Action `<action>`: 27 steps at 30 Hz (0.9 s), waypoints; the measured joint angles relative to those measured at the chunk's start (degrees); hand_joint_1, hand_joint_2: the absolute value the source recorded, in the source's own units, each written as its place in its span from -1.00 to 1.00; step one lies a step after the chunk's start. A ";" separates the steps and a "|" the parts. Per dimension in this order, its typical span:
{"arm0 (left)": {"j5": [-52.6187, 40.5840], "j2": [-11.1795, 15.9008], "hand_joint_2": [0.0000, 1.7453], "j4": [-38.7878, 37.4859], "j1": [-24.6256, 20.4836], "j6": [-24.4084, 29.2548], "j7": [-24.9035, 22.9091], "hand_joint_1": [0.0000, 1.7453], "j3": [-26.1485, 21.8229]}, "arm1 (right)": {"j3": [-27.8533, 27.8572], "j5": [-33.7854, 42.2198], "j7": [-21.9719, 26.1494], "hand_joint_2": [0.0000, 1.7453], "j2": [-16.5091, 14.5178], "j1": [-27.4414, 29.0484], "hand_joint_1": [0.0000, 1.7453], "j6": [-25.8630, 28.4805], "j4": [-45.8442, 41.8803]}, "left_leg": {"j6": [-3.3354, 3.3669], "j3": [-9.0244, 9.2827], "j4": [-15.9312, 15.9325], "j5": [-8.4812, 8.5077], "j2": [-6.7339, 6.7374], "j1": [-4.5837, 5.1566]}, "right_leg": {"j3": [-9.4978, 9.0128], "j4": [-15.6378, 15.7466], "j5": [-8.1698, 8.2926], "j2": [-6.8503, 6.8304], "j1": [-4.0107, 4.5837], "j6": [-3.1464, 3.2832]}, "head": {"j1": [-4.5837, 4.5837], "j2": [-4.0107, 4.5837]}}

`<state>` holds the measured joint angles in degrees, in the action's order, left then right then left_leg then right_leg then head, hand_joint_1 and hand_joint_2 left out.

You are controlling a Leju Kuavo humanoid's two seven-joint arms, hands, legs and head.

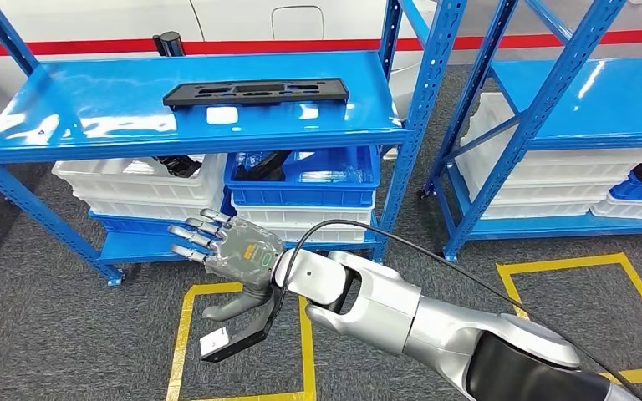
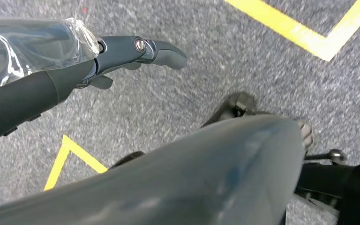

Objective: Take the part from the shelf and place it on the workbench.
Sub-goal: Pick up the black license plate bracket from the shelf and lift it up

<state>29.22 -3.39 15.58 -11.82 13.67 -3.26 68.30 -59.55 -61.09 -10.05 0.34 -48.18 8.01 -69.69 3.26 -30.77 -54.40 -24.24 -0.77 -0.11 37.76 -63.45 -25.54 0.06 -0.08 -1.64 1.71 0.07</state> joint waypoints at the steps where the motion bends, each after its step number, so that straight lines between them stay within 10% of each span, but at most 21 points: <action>1: 0.00 -0.03 -1.00 -0.05 -0.07 0.01 -0.03 -1.00 0.28 | -0.33 0.00 -0.05 -1.00 0.07 -0.22 -1.00 0.07 -0.33 | -0.17 0.32 -0.02 -0.36 -0.07 0.19 | -1.69 4.09 1.72 -0.02 0.22 0.51 | -0.06 0.00; 7: -0.04 -0.08 -1.00 -0.21 -0.42 0.12 -0.04 -1.00 1.38 | -1.88 -0.10 -0.13 -1.00 0.55 -0.79 -1.00 0.40 -1.74 | -1.93 0.12 -1.43 -2.30 0.16 0.09 | -4.37 9.04 2.00 0.12 0.08 1.60 | -0.32 0.00; 11: -0.04 -0.07 -1.00 -0.44 -0.50 0.18 -0.04 -1.00 1.87 | -2.69 -0.12 -0.13 -1.00 0.68 -0.80 -1.00 0.42 -2.19 | -3.25 -8.20 -15.90 -6.88 0.29 -0.69 | -5.93 9.28 0.85 0.07 -0.27 1.94 | -0.52 0.00; 13: -0.04 -0.02 -1.00 -0.61 -0.34 0.17 -0.04 -1.00 1.97 | -3.17 -0.12 -0.13 -1.00 0.81 -0.70 -1.00 0.41 -2.25 | -3.74 -10.13 -16.76 -5.00 0.34 -1.06 | -6.92 9.27 0.01 0.19 -0.40 1.67 | -0.53 0.00; 15: -0.04 0.08 -1.00 -0.72 -0.30 0.17 -0.04 -1.00 2.05 | -3.45 -0.11 -0.13 -1.00 0.93 -0.72 -1.00 0.40 -2.39 | -4.02 -7.69 -9.11 0.23 0.50 -1.34 | -8.26 9.29 -1.03 0.27 -0.61 1.13 | -0.54 0.00; 18: -0.05 0.11 -1.00 -0.80 -0.43 0.17 -0.04 -1.00 2.26 | -3.74 -0.09 -0.18 -1.00 1.03 -0.93 -1.00 0.39 -2.59 | -3.23 -3.84 -0.48 3.07 0.64 -1.12 | -9.57 9.36 -2.38 0.33 -0.33 0.03 | -0.64 0.00; 22: -0.07 0.13 -1.00 -0.91 -0.48 0.18 -0.04 -1.00 2.47 | -3.94 -0.09 -0.22 -1.00 1.16 -1.06 -1.00 0.40 -2.90 | -1.19 -2.54 -0.05 1.79 0.35 -1.04 | -9.63 7.60 -3.24 0.27 -0.41 -0.85 | -0.56 0.00; 27: -0.07 0.14 -1.00 -1.05 -0.51 0.17 -0.04 -1.00 2.86 | -4.18 -0.07 -0.28 -1.00 1.55 -0.91 -1.00 0.40 -3.05 | -0.12 -0.38 0.10 0.00 0.25 -0.86 | 1.14 -8.76 -8.20 0.21 -0.45 -1.23 | -0.47 0.00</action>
<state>29.16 -3.25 14.53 -12.33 13.84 -3.30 71.16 -63.73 -61.16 -10.34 1.89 -49.09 8.41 -72.74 3.13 -31.15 -54.30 -24.24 -0.52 -0.97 38.90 -72.21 -33.74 0.27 -0.53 -2.86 1.24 0.07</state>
